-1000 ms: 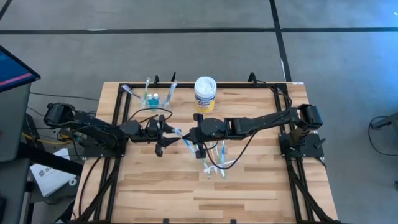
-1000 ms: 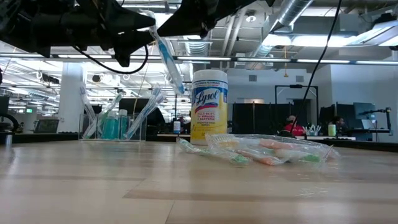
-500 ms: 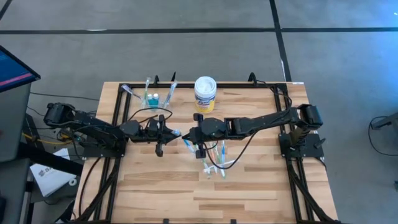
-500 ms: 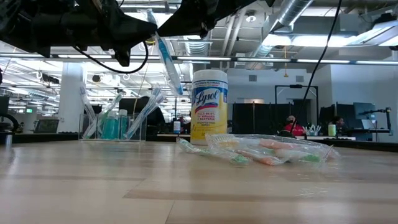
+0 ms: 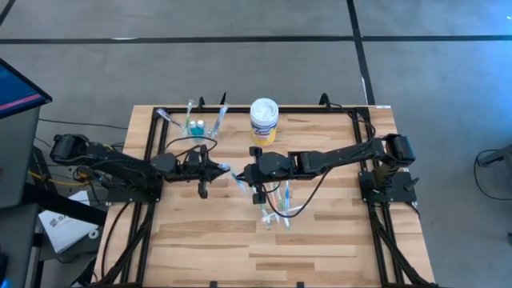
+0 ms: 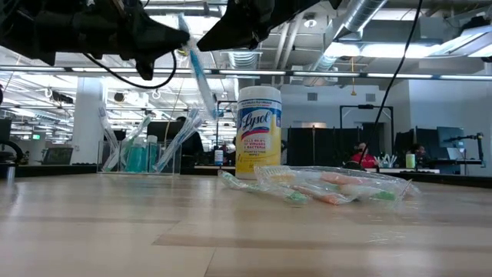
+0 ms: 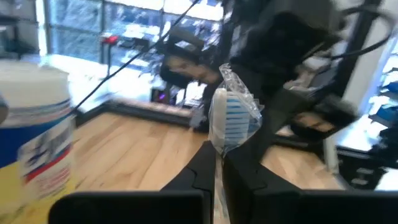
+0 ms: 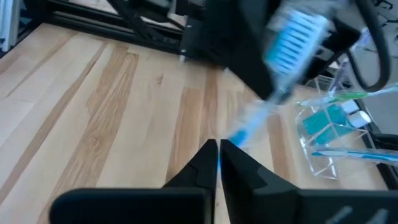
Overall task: Pick & Place toothbrushing station
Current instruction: Put the blue toothbrush into the transparent organizer
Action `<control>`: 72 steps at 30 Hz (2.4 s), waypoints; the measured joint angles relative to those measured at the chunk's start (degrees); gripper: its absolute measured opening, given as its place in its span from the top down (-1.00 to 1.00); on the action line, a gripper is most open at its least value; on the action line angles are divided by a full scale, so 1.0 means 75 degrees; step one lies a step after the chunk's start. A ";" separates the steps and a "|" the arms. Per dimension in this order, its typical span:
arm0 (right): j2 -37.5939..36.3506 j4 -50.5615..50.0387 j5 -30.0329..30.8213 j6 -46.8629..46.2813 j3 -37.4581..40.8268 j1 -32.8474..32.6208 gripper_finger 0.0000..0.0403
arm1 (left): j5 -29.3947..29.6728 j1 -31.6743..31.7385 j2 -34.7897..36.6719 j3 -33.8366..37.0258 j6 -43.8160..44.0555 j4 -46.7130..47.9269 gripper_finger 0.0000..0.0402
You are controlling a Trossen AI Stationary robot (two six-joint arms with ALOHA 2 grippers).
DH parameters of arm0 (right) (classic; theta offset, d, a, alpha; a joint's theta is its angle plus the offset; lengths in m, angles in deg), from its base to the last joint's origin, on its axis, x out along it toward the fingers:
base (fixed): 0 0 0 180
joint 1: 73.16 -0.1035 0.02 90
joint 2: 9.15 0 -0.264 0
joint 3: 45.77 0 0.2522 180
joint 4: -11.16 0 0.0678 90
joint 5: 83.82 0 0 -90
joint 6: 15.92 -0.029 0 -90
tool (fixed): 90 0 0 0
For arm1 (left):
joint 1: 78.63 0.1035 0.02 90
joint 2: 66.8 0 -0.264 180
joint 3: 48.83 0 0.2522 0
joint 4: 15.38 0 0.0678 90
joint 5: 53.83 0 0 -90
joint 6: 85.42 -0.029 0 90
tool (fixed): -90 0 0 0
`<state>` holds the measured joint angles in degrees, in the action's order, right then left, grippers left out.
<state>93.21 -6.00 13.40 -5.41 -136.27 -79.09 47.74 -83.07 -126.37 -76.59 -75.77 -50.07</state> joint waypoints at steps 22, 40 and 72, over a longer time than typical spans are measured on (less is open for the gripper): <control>0.0003 0.0044 0.0016 -0.0143 0.0001 0.0012 0.67 | 0.2692 0.0011 0.3880 -0.0285 0.0638 0.5563 0.97; 0.0009 0.0050 0.0016 -0.0143 0.0001 0.0009 0.67 | 0.4060 0.1501 0.3882 -0.1722 0.0946 0.8046 0.97; 0.0012 0.0084 0.0016 -0.0402 0.0266 0.0275 0.67 | 0.5021 0.3863 0.4532 -0.1731 -0.0635 0.8081 0.93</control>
<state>93.30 -5.37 13.52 -8.43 -134.27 -77.03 85.40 -54.09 -92.38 -89.57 -80.53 10.54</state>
